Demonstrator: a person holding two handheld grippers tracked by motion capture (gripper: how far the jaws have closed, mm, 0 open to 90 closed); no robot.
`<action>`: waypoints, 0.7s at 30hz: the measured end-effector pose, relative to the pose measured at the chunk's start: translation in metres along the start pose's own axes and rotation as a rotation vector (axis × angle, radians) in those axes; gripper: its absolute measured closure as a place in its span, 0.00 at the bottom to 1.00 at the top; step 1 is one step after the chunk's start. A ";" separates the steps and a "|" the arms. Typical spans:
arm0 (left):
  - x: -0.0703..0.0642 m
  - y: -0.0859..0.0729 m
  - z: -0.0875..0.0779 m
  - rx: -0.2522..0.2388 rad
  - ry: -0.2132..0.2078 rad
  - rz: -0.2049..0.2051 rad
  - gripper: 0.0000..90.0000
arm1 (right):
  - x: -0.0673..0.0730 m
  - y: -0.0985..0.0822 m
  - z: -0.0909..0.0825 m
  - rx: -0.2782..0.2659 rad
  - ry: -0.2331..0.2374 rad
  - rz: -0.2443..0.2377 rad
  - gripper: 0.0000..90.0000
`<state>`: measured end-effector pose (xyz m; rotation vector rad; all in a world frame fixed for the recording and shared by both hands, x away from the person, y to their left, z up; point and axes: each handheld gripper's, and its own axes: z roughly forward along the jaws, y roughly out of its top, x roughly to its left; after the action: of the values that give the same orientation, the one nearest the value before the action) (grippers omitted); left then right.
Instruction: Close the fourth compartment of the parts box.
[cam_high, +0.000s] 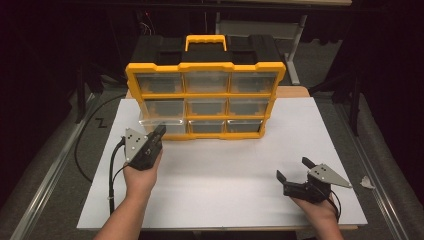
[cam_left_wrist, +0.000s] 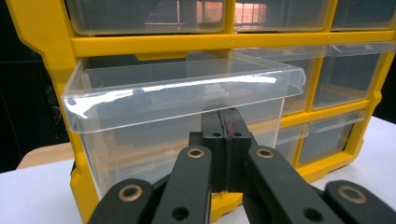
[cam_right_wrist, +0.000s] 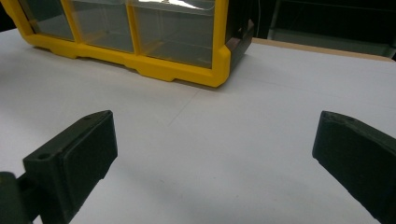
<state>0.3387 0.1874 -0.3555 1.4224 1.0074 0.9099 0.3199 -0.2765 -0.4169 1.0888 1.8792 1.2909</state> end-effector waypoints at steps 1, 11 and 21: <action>0.000 0.000 0.001 0.000 0.002 -0.001 1.00 | -0.001 0.000 -0.001 -0.003 -0.004 0.007 0.01; 0.004 0.001 0.009 0.001 0.014 0.004 1.00 | 0.000 0.000 0.000 -0.003 0.004 0.000 0.01; 0.008 0.007 0.023 0.018 0.025 -0.030 1.00 | 0.000 -0.001 0.000 0.000 0.007 0.001 0.01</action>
<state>0.3631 0.1873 -0.3509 1.4100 1.0552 0.9005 0.3202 -0.2765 -0.4177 1.0868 1.8840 1.2962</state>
